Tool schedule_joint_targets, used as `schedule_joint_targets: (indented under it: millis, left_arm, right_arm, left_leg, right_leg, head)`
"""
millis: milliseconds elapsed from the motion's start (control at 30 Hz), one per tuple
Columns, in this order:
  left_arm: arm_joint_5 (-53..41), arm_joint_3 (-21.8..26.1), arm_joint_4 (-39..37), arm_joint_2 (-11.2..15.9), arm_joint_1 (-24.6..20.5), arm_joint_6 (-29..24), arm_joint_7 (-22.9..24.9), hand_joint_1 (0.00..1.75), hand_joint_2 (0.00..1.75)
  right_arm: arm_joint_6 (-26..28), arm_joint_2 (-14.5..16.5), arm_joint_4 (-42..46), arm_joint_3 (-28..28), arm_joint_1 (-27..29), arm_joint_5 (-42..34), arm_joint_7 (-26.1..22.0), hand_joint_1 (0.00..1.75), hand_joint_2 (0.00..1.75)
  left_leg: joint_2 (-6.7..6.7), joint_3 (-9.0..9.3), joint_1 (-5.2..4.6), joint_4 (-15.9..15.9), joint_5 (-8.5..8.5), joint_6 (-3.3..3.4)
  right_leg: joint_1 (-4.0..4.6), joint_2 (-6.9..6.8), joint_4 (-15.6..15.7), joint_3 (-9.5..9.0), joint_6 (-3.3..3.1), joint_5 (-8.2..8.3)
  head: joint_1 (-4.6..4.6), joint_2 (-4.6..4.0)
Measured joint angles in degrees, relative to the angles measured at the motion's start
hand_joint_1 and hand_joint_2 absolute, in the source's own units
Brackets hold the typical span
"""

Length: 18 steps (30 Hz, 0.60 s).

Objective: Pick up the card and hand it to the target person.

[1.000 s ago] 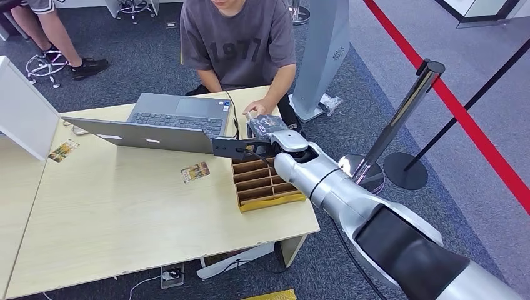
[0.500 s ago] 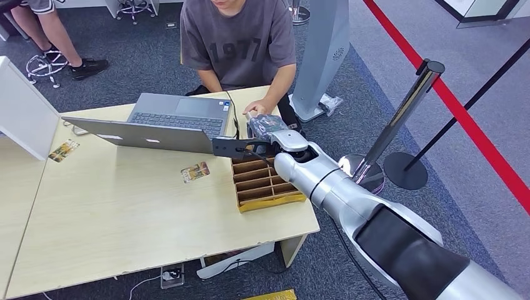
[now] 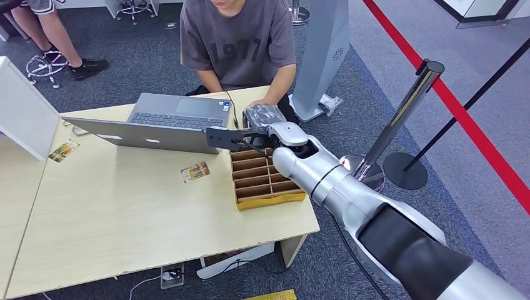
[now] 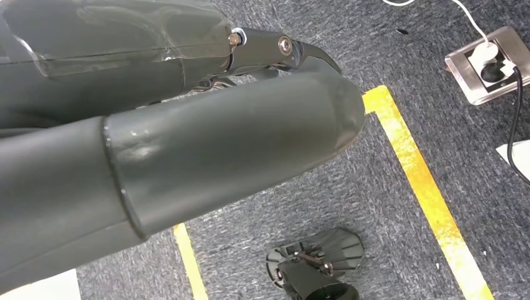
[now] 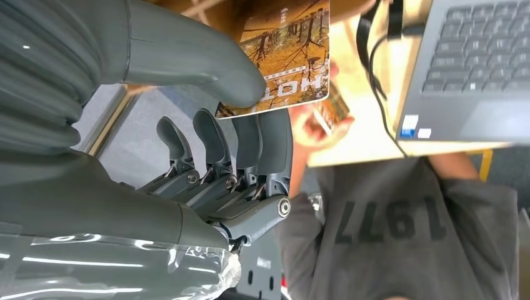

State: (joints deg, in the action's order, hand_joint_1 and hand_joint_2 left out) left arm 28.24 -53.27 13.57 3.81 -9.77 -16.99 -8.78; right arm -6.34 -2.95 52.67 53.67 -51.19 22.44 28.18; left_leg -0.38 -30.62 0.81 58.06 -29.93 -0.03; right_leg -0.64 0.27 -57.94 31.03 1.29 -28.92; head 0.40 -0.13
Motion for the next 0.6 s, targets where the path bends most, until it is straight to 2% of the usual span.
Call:
schedule_joint_targets:
  millis: [267,600]
  left_arm:
    - [0.4,0.1,0.0,0.1,0.3,-0.1,-0.2,0.00,0.00]
    - [0.4,0.2,0.0,0.1,0.5,-0.1,-0.3,0.00,0.00]
  right_arm:
    - [0.2,-2.1,5.8,-1.1,-0.1,-0.1,2.7,1.42,1.75]
    - [3.0,-7.1,11.3,-4.2,-0.3,-1.7,4.7,1.47,1.75]
  left_leg:
    - [0.00,0.01,0.00,0.0,0.01,-0.01]
    - [-0.01,0.01,0.00,0.0,0.01,-0.01]
  right_leg:
    - [0.00,0.00,0.0,0.00,-0.02,0.01]
    - [0.00,-0.01,0.0,0.00,-0.01,0.02]
  head:
    - [0.00,0.00]
    - [-0.01,0.00]
